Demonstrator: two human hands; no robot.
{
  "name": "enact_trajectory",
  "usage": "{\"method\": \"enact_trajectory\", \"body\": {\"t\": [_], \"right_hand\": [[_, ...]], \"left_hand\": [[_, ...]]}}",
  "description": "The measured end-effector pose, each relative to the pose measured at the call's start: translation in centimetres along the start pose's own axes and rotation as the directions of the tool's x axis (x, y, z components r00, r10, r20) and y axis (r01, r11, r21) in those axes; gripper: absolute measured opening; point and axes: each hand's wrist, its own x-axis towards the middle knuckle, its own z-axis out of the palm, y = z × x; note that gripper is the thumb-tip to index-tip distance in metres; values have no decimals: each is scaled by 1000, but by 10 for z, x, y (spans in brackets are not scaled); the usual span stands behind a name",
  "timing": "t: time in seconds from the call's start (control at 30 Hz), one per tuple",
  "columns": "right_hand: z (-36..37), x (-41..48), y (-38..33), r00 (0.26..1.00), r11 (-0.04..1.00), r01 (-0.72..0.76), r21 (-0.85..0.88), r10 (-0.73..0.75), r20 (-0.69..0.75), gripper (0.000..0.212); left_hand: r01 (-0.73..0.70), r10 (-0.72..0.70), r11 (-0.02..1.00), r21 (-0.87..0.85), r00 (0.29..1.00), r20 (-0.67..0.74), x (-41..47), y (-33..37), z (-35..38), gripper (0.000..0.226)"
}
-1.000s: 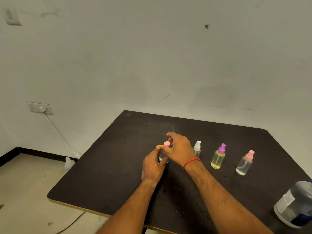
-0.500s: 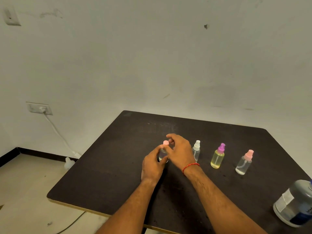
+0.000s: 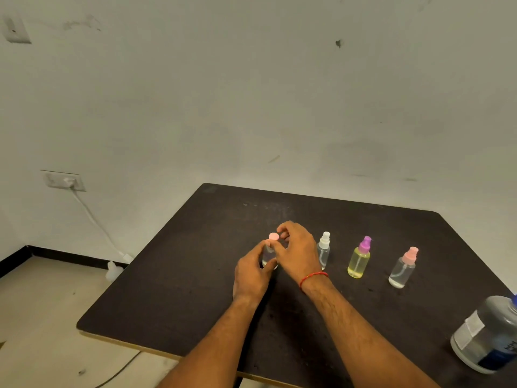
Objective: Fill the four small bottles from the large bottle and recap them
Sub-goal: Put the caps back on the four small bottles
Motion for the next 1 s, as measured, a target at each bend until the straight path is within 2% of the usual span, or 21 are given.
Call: {"method": "enact_trajectory", "body": {"t": [0.17,0.37,0.5,0.67,0.9,1.0], "right_hand": [[2,-2,1,995,991,-23,130,11,95,48],[6,-2,2,998,991,-54,121,52,20,38],[7,-2,5,999,995,-44,85,42,16,43],[11,-3,4,997,985,-58,165,47,67,50],[10,-2,6,999,988,-46,149,46,0,31],[8,0,7,997,985,-69,160,64,37,40]], "left_hand": [[-15,15,999,-30,1000,7,1,-3,1,33],[-28,28,999,-42,1000,-6,-1,1,-1,37],[-21,22,999,-24,1000,9,0,0,0,31],[-10,11,999,-38,1000,21,0,0,0,32],[-7,7,1000,0,1000,13,0,-1,1,32],[-16,16,1000,-2,1000,7,1,-1,2,33]]}}
